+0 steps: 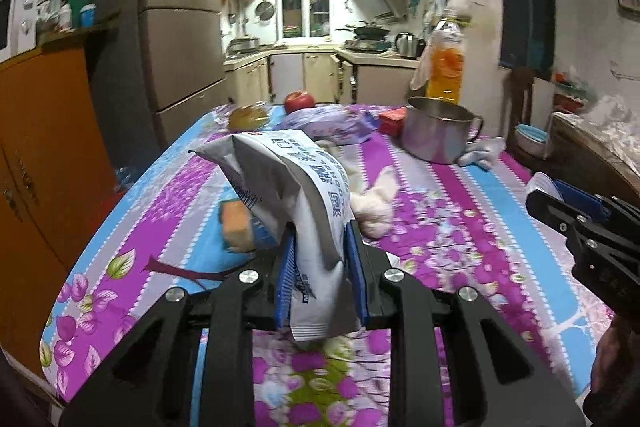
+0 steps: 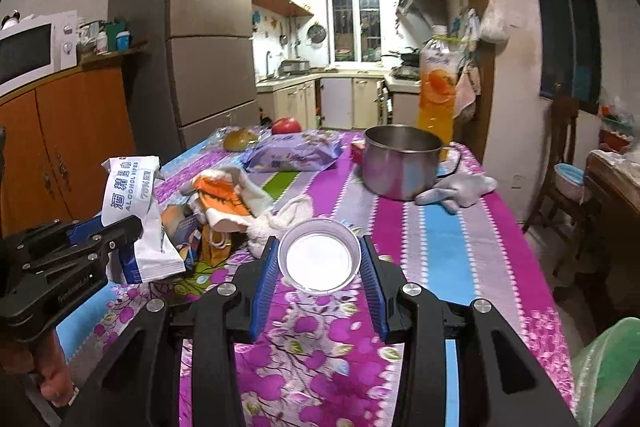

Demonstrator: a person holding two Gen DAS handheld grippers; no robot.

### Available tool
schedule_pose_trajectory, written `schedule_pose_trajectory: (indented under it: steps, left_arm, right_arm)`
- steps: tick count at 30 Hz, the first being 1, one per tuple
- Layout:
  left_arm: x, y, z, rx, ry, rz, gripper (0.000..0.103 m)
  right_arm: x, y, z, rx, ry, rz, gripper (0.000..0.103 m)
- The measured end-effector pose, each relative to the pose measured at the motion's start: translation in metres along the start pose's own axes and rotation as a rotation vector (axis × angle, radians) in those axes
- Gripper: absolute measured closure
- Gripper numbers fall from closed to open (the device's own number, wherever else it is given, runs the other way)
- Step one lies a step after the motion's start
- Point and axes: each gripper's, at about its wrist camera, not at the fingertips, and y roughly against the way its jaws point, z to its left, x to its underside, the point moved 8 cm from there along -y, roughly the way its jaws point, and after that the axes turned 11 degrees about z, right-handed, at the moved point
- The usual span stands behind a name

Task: Collect trash
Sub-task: 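Carry the cup and wipes packet over the green bin and release both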

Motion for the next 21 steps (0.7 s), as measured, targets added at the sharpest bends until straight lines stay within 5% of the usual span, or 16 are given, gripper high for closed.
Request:
schedule_pose_trajectory:
  steps: [21]
  left_arm:
    - [-0.016, 0.034, -0.136, 0.169, -0.167, -0.083, 0.080]
  right_arm:
    - [0.028, 0.099, -0.101, 0.184, -0.143, -0.068, 0.062]
